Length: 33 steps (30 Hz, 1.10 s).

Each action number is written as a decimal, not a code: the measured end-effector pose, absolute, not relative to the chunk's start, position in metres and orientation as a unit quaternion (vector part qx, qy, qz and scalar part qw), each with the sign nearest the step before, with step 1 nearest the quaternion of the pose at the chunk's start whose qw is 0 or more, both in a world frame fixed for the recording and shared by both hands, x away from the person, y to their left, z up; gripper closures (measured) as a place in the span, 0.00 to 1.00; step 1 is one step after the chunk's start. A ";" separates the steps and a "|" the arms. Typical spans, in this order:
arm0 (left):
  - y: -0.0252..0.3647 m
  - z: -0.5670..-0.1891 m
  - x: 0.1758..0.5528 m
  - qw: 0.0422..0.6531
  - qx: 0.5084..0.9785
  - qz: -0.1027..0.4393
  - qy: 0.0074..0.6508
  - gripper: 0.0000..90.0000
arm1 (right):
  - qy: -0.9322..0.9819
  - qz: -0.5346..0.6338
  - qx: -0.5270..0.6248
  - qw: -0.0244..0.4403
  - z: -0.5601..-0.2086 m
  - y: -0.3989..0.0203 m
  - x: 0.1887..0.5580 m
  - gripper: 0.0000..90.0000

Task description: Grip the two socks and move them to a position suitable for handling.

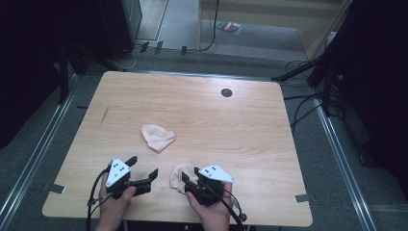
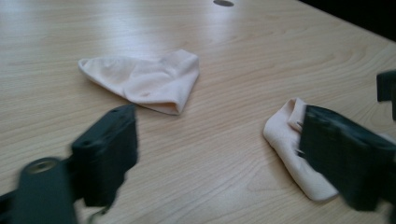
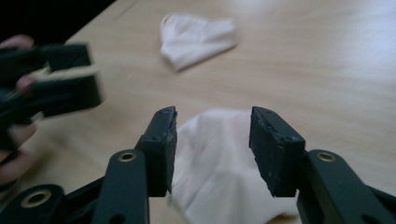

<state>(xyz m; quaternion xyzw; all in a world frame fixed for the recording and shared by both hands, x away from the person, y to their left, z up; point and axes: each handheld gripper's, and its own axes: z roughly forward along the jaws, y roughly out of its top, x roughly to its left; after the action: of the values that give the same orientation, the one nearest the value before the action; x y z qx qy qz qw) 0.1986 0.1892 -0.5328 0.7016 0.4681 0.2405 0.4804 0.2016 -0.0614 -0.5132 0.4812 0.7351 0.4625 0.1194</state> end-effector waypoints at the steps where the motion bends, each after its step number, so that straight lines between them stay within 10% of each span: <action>1: 0.187 -0.533 0.199 0.483 0.705 0.234 0.464 0.18 | 0.744 0.454 0.477 0.115 -0.517 -0.056 0.199 0.61; 9: 0.185 -0.536 0.198 0.481 0.702 0.223 0.476 0.30 | 0.781 0.388 0.464 0.158 -0.548 -0.032 0.194 0.62; 14: 0.188 -0.536 0.200 0.485 0.696 0.216 0.484 0.30 | 0.779 0.387 0.458 0.184 -0.546 -0.035 0.191 0.94; 33: 0.165 -0.539 0.203 0.479 0.730 0.195 0.447 0.45 | 0.694 0.504 0.503 0.106 -0.504 -0.100 0.202 1.00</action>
<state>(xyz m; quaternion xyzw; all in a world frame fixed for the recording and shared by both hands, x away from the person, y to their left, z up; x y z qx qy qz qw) 0.2034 0.1647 -0.5394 0.7298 0.4473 0.1951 0.4788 0.2020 -0.0996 -0.5038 0.5033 0.6940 0.5039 0.1057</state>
